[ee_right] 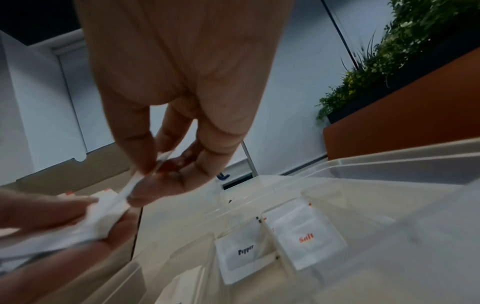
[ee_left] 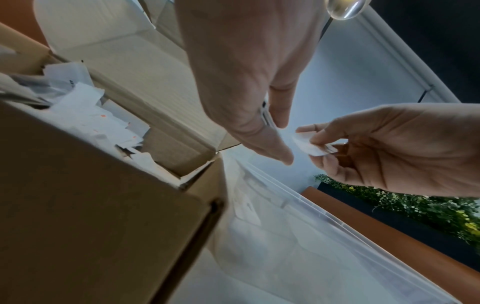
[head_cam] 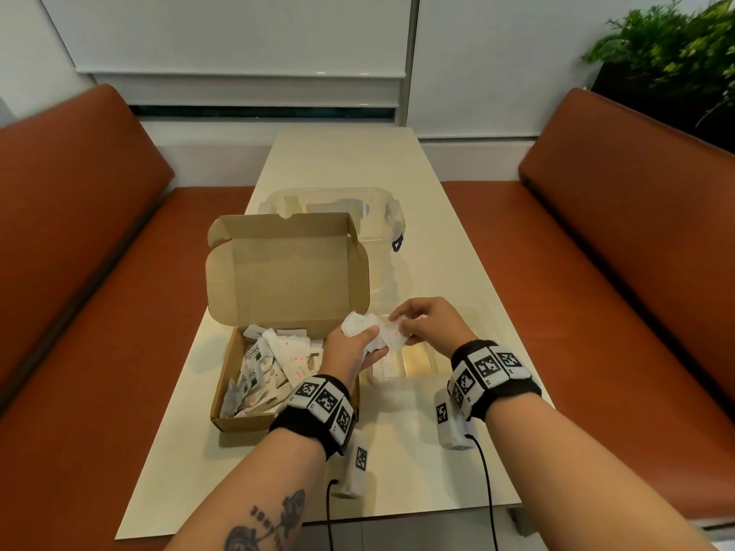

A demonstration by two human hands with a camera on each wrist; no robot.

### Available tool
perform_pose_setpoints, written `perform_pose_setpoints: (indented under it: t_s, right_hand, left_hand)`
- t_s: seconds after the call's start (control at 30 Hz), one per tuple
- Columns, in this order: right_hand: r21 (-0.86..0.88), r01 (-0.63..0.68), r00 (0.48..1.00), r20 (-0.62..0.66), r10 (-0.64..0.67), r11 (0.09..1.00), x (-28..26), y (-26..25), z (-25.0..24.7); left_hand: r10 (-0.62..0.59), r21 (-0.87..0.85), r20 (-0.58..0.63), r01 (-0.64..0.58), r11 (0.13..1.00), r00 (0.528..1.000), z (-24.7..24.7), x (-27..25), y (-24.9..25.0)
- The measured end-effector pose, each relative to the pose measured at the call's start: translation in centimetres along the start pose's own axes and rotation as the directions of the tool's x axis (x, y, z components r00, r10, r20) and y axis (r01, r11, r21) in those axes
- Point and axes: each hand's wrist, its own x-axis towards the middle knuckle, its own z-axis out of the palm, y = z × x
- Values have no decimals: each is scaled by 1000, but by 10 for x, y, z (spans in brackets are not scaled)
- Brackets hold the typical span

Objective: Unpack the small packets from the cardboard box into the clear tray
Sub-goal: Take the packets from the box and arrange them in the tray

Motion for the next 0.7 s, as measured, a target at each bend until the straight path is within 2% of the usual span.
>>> perform_pose_setpoints:
  t_s: [0.07,0.17,0.43,0.6,0.7]
  right_hand:
    - [-30,-6,1000,31,7,1000,-1,-1,-2]
    - [16,-12,999,-34,12,1000,-1,0,-2]
    - [31,-129,987,-88,131,991,-1,4,-12]
    - [-299,-106,964,-263,24,948,8,9,-44]
    - [-468,-112,975,-221,7,877,12,14,-55]
  left_hand:
    - [16,37,26,-17,999,1000,1,0,-1]
    - [33,54,55,-36,998,998,5,0,-4]
    - [34,76,8,-35,997,999,11,3,-9]
    - [-2,77,13,1,997,1000,5,2,-13]
    - [-25,109,8,24,994,1000,-2,3,-15]
